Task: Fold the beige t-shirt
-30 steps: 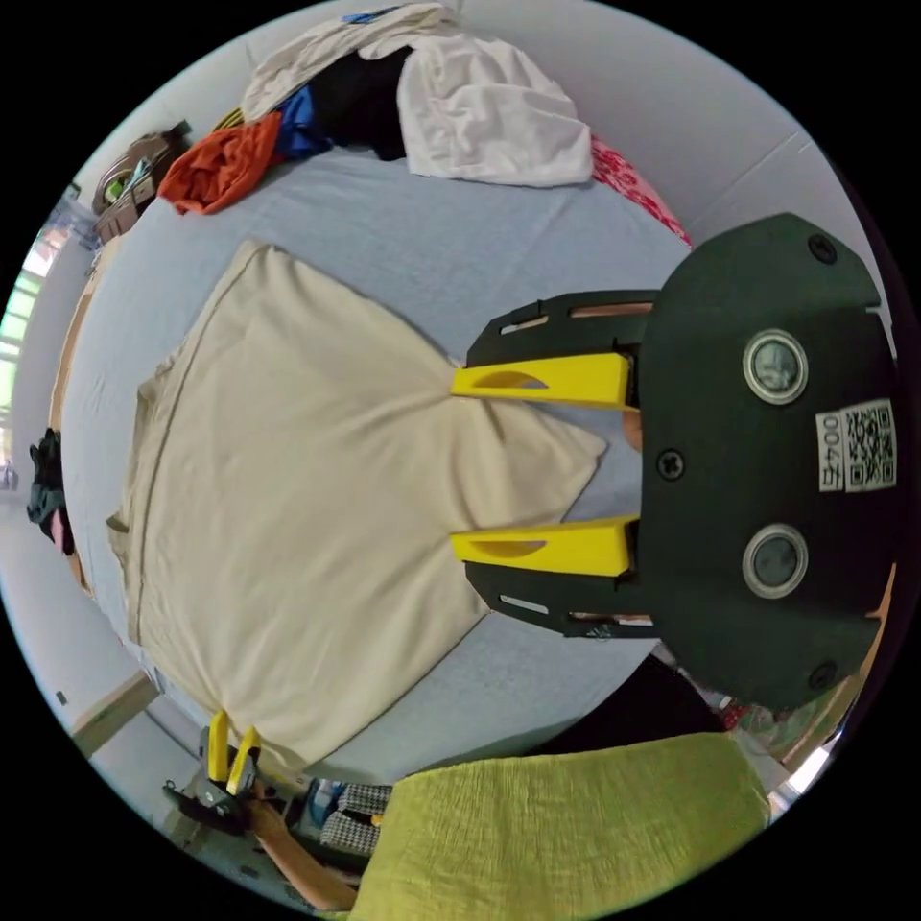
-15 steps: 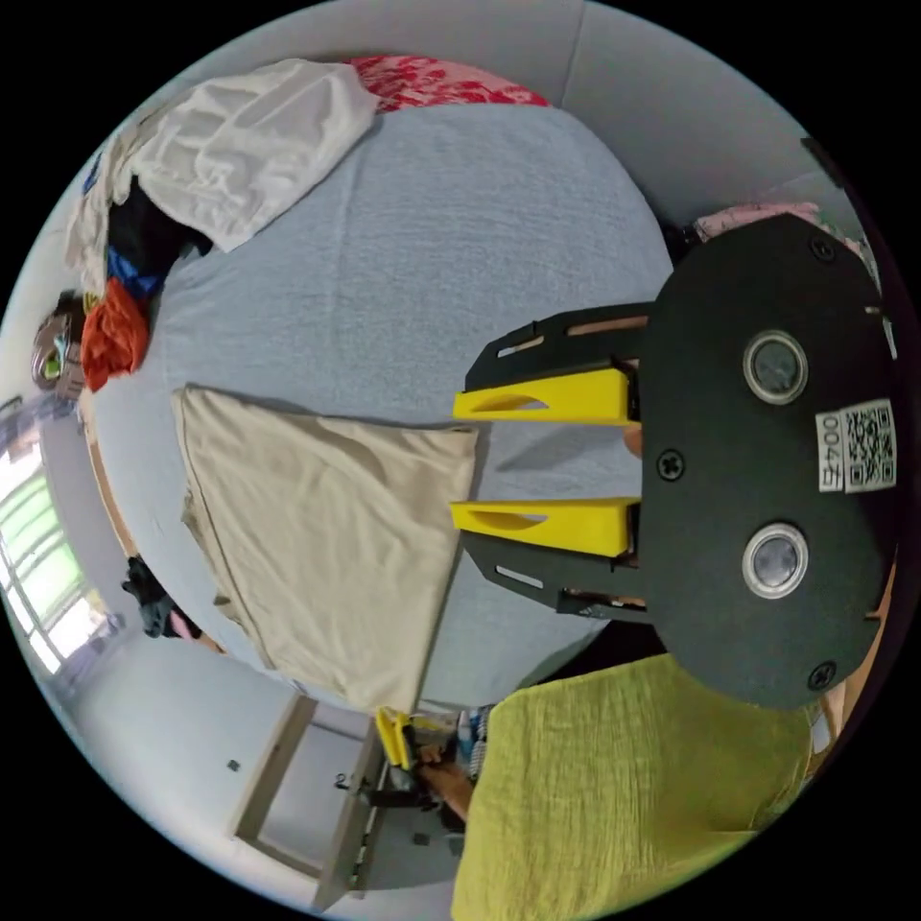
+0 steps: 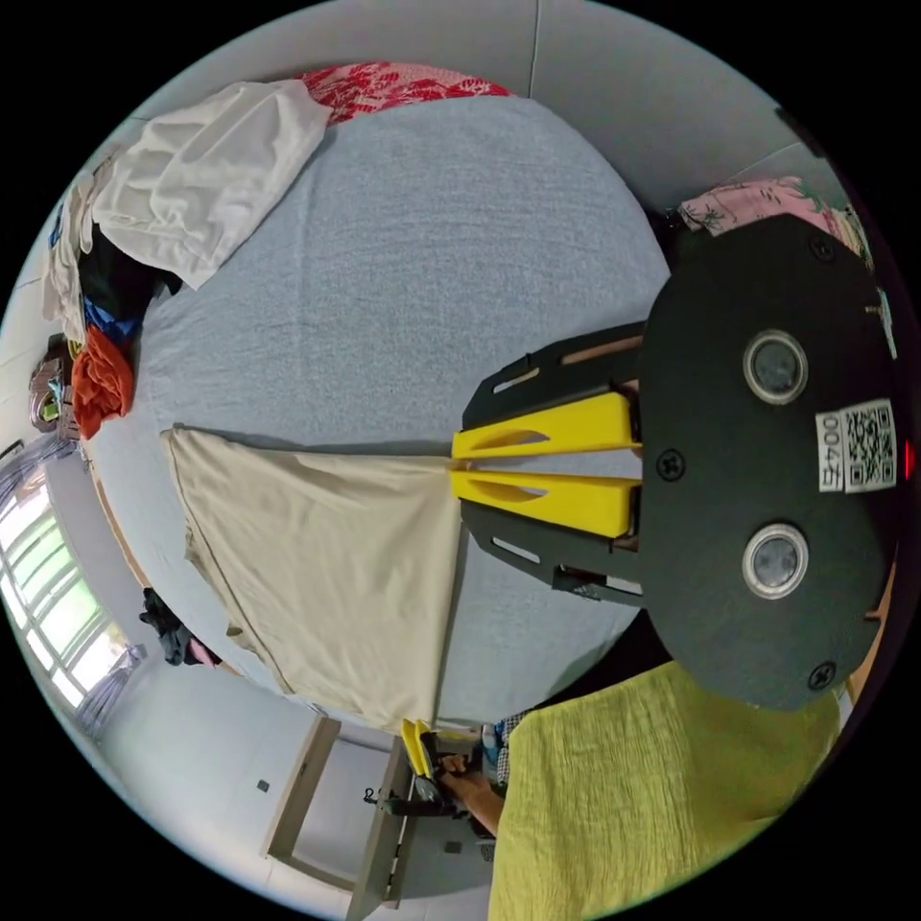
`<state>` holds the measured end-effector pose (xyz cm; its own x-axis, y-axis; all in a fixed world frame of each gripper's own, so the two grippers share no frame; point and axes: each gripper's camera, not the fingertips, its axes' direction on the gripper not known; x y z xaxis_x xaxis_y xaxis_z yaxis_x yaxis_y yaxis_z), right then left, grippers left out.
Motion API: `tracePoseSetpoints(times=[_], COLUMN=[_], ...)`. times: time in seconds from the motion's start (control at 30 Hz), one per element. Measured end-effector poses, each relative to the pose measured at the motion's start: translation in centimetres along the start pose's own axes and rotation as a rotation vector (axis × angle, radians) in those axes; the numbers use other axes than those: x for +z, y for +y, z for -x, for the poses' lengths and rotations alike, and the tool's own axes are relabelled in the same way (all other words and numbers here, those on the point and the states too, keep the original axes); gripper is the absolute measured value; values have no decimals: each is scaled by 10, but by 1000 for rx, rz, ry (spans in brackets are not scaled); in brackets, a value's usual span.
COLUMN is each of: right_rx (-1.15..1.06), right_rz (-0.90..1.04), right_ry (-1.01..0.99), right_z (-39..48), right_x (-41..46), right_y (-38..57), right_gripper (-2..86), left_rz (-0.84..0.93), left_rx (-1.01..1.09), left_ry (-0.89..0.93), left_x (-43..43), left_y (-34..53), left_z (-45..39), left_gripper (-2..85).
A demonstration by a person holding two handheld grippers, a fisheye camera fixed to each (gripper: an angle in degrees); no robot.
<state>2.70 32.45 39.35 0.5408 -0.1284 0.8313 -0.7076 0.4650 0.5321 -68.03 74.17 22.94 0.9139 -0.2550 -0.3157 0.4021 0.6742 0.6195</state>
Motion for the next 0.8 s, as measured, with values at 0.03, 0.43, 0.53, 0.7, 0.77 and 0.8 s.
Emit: tracePoseSetpoints(times=[0.03, 0.43, 0.53, 0.7, 0.77, 0.8], right_rx=[-19, -322, -347, -315, -263, -254], right_rz=[19, 191, 209, 226, 238, 240], right_ry=[38, 243, 307, 276, 249, 246], right_z=[7, 116, 131, 135, 135, 136], right_x=[-5, 24, 34, 38, 39, 40], right_y=[-3, -60, -65, -77, -85, -87], right_gripper=[38, 85, 81, 82, 83, 83], left_rz=[-3, -26, -2, -4, -7, -5], left_rx=[-6, -12, -3, -41, -32, -26], left_ry=[4, 17, -6, -30, -39, -38], left_x=[1, 10, 6, -6, -8, -7], left_y=[2, 36, 56, 96, 103, 106], left_z=[0, -3, 3, 22, 26, 29], left_gripper=[127, 136, 139, 140, 140, 139])
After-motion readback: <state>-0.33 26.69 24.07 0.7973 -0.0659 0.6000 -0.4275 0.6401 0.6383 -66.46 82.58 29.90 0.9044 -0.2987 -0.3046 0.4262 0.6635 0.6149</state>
